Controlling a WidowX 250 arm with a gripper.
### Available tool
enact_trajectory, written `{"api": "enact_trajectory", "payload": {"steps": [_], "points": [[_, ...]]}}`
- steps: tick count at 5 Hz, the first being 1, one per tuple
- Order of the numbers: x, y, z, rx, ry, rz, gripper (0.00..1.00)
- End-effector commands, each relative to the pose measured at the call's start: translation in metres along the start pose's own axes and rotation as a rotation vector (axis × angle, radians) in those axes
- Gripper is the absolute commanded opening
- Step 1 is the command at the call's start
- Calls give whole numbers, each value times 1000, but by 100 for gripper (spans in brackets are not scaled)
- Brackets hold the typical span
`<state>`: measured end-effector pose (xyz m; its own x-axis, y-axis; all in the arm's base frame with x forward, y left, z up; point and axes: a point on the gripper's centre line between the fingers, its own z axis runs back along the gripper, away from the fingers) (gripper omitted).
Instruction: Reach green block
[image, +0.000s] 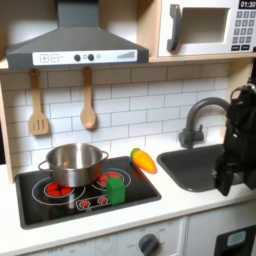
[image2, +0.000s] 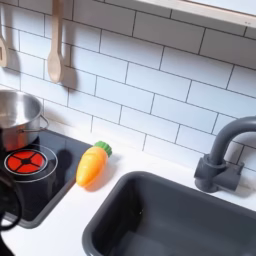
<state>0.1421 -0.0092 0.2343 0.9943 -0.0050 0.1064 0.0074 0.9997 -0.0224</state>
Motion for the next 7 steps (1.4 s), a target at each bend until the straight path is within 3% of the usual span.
{"api": "enact_trajectory", "payload": {"steps": [1, 7], "points": [[26, 21, -2, 46, -19, -17, 100], [99, 67, -19, 85, -45, 32, 100]]}}
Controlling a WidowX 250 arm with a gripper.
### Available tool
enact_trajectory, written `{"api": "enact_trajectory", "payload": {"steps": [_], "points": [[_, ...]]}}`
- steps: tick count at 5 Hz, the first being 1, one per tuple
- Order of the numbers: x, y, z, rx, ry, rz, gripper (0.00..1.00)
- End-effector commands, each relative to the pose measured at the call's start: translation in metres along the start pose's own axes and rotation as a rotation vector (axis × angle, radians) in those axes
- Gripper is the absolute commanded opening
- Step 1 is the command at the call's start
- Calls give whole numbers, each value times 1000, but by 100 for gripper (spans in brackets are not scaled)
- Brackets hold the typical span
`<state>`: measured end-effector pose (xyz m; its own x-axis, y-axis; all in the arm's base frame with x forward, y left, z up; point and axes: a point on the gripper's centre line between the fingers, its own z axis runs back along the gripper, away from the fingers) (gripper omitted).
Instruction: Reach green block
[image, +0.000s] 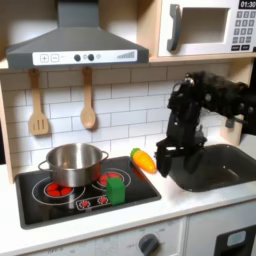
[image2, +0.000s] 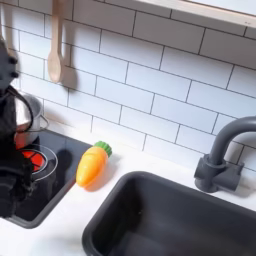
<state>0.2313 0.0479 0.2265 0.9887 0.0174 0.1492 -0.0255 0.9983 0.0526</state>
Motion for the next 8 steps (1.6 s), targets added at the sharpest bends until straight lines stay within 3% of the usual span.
{"api": "enact_trajectory", "payload": {"steps": [1, 5, 8], "points": [[20, 16, -8, 6, -1, 14, 100], [52, 57, -25, 28, -6, 34, 100], [62, 66, -44, 34, 25, 51, 100]]}}
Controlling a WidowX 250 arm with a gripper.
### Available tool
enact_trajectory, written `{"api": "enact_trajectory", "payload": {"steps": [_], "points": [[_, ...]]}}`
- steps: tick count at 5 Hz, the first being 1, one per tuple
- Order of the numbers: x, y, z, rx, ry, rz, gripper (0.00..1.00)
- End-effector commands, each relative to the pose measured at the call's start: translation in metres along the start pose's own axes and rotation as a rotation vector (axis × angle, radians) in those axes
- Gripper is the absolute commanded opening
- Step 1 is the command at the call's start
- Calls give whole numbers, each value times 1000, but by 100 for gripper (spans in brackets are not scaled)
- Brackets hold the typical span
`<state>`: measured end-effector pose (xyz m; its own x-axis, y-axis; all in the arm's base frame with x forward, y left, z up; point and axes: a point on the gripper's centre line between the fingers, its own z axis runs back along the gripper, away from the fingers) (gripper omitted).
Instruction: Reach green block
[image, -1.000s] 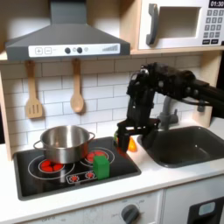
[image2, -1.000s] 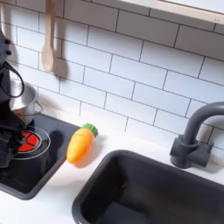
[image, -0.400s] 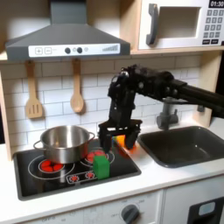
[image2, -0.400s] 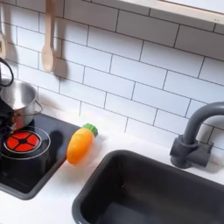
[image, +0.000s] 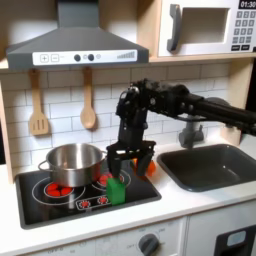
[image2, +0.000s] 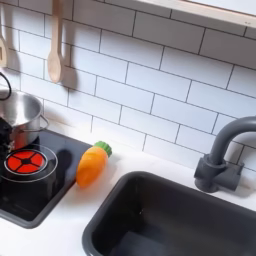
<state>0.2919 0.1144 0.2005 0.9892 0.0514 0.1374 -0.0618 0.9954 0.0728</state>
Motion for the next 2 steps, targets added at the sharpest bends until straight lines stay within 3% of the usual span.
{"api": "enact_trajectory", "payload": {"steps": [1, 2], "points": [[10, 5, -10, 4, 12, 26, 100], [12, 4, -14, -2, 22, 30, 100]]}}
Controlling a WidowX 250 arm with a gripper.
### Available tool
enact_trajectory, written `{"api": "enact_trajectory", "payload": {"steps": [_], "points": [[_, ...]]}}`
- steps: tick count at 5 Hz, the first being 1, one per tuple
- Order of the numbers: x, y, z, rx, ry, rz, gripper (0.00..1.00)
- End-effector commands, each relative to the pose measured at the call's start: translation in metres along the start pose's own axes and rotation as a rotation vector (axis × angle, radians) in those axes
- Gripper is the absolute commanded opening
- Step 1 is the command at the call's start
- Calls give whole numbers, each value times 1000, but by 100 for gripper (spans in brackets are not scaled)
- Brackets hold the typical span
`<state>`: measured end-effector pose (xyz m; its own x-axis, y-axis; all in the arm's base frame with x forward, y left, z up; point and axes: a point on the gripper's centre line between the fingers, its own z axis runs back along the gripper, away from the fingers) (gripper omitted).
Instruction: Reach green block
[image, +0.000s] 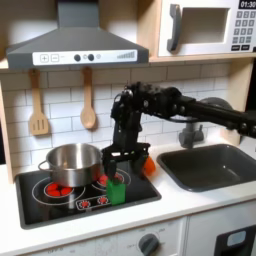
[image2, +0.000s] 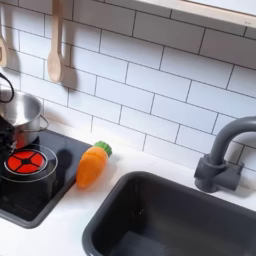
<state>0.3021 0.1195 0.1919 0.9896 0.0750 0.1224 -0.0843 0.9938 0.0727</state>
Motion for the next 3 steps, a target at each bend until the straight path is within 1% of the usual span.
{"api": "enact_trajectory", "payload": {"steps": [1, 2, 3], "points": [[5, -2, -10, -3, 24, 12, 100], [6, 1, -13, -5, 28, 31, 100], [7, 0, -19, -3, 45, 37, 100]]}}
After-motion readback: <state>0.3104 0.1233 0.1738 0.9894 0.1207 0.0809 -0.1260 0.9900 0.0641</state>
